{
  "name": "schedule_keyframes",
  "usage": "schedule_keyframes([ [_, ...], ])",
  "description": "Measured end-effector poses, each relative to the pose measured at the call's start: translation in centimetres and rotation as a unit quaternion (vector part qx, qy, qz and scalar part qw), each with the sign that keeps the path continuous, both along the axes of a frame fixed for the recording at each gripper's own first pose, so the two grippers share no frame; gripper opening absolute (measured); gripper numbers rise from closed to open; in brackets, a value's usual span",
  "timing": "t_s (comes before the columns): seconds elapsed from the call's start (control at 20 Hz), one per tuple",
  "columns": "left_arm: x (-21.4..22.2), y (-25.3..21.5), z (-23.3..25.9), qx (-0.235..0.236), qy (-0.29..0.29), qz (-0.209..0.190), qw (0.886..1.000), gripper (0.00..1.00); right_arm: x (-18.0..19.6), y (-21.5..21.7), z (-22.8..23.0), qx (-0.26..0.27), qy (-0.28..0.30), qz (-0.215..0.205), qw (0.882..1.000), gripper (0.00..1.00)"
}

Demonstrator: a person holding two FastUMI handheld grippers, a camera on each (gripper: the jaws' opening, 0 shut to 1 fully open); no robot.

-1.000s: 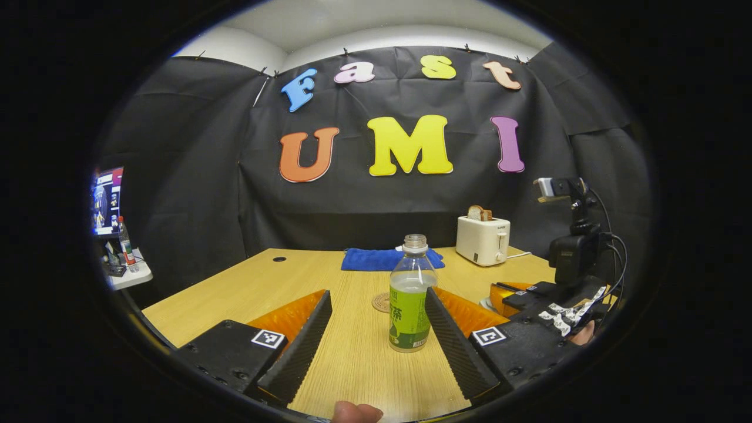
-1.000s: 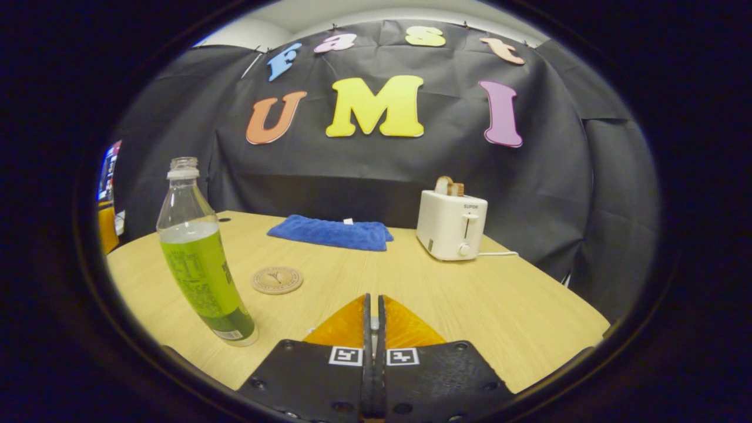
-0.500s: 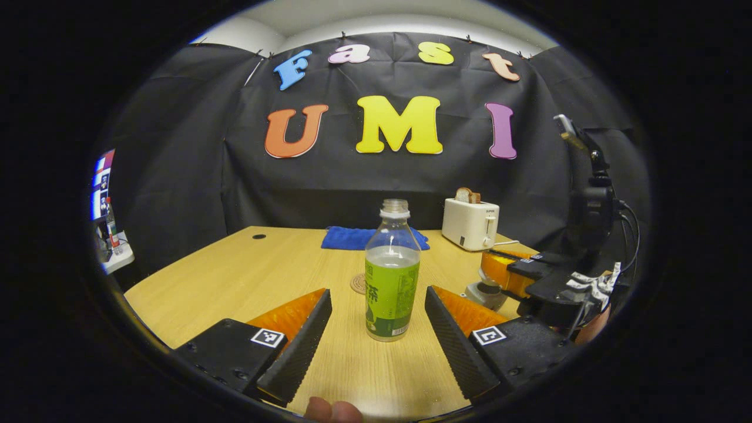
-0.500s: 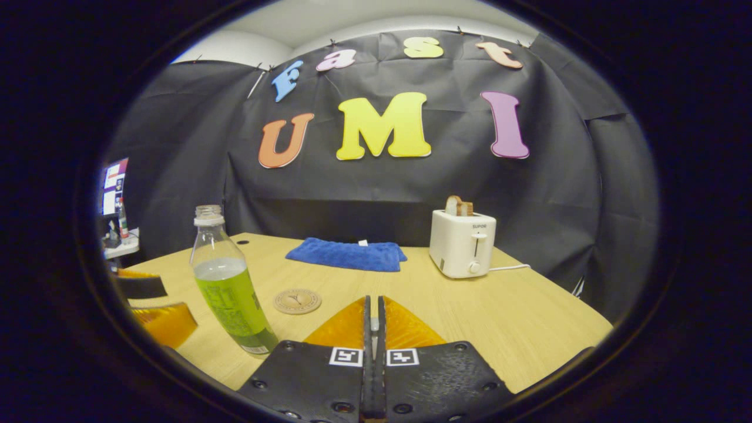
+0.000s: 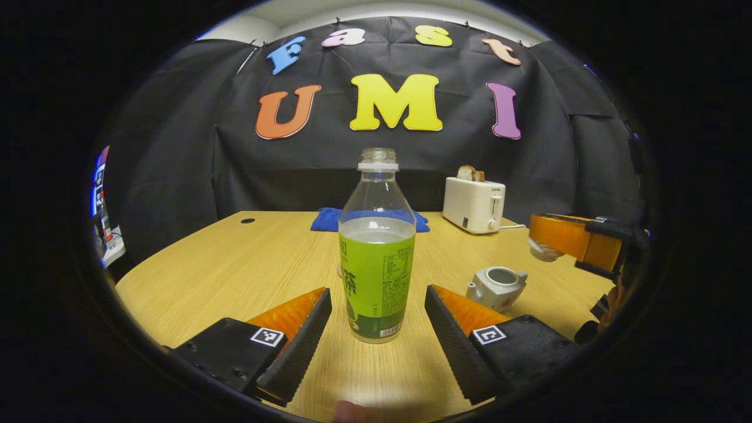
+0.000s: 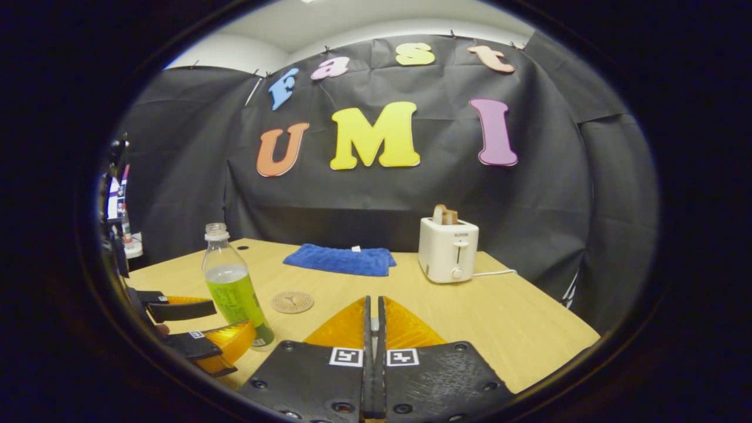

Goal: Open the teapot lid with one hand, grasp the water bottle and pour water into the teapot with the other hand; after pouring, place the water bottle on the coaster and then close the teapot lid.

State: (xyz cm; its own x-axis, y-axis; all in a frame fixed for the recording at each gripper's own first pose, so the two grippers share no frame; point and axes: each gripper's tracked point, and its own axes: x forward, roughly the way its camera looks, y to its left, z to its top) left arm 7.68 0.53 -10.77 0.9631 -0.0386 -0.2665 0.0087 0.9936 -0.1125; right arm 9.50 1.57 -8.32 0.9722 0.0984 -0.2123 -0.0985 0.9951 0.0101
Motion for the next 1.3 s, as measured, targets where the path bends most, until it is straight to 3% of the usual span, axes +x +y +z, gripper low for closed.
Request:
schedule_keyframes([
  [0.45, 2.1, 0.2, -1.7, 0.001, 0.03, 0.007, 1.0, 1.0, -0.7, -1.8, -0.4, 0.01, 0.009, -0.004, 1.0, 0.0],
  [0.5, 2.2, 0.3, -2.0, 0.005, 0.034, 0.006, 0.999, 0.97, -0.9, -2.0, -0.1, 0.011, 0.006, -0.004, 1.0, 0.0],
  [0.55, 2.4, 0.5, -1.9, 0.008, 0.035, 0.005, 0.999, 0.86, -1.0, -2.1, 0.0, 0.012, 0.003, -0.005, 1.0, 0.0],
  [0.65, 2.3, 1.0, -1.7, 0.029, 0.04, 0.007, 0.999, 0.8, -1.1, -2.2, -0.2, 0.014, 0.002, -0.001, 1.0, 0.0],
  [0.85, 1.9, 2.9, -0.9, 0.101, 0.061, 0.012, 0.993, 0.78, -1.4, -2.3, -0.9, 0.026, 0.005, 0.006, 1.0, 0.0],
  [1.1, 1.3, 5.0, 0.6, 0.217, 0.077, 0.003, 0.973, 0.75, -1.6, -3.2, -1.1, 0.031, 0.005, 0.01, 0.999, 0.0],
  [1.3, 1.1, 7.1, 1.7, 0.34, 0.092, -0.015, 0.936, 0.74, -2.1, -3.9, -1.3, 0.017, 0.008, 0.015, 1.0, 0.0],
])
